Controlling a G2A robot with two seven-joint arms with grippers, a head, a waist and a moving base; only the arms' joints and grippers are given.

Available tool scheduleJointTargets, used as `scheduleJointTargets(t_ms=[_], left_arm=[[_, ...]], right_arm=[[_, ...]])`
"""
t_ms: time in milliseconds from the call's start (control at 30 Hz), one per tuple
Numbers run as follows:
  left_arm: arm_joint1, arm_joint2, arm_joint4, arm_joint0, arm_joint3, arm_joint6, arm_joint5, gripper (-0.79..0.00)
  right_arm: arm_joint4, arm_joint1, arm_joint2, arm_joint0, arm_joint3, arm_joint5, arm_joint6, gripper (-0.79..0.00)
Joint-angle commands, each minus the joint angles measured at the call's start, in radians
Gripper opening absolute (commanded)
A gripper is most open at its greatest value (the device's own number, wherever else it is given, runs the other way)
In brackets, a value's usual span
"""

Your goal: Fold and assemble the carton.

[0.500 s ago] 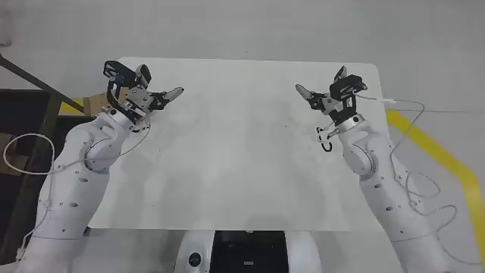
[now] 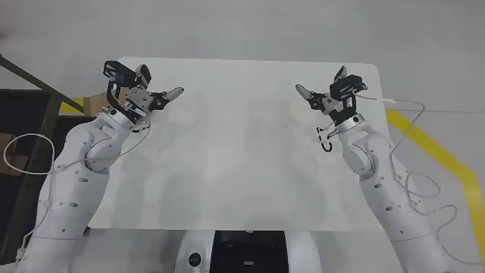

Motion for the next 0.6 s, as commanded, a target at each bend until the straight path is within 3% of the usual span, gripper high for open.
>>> scheduleJointTargets(t_ms=[0, 200, 567], left_arm=[[0.0, 0.0, 0.0, 0.0, 0.0, 0.0, 0.0, 0.0], [-0.003, 0.001, -0.054, 0.002, 0.003, -0.037, 0.023, 0.0], [0.009, -0.056, -0.678, -0.038, 0.051, -0.526, -0.017, 0.0]], right_arm=[[0.0, 0.0, 0.0, 0.0, 0.0, 0.0, 0.0, 0.0], [0.0, 0.0, 0.0, 0.0, 0.0, 0.0, 0.0, 0.0], [0.0, 0.0, 0.0, 0.0, 0.0, 0.0, 0.0, 0.0]])
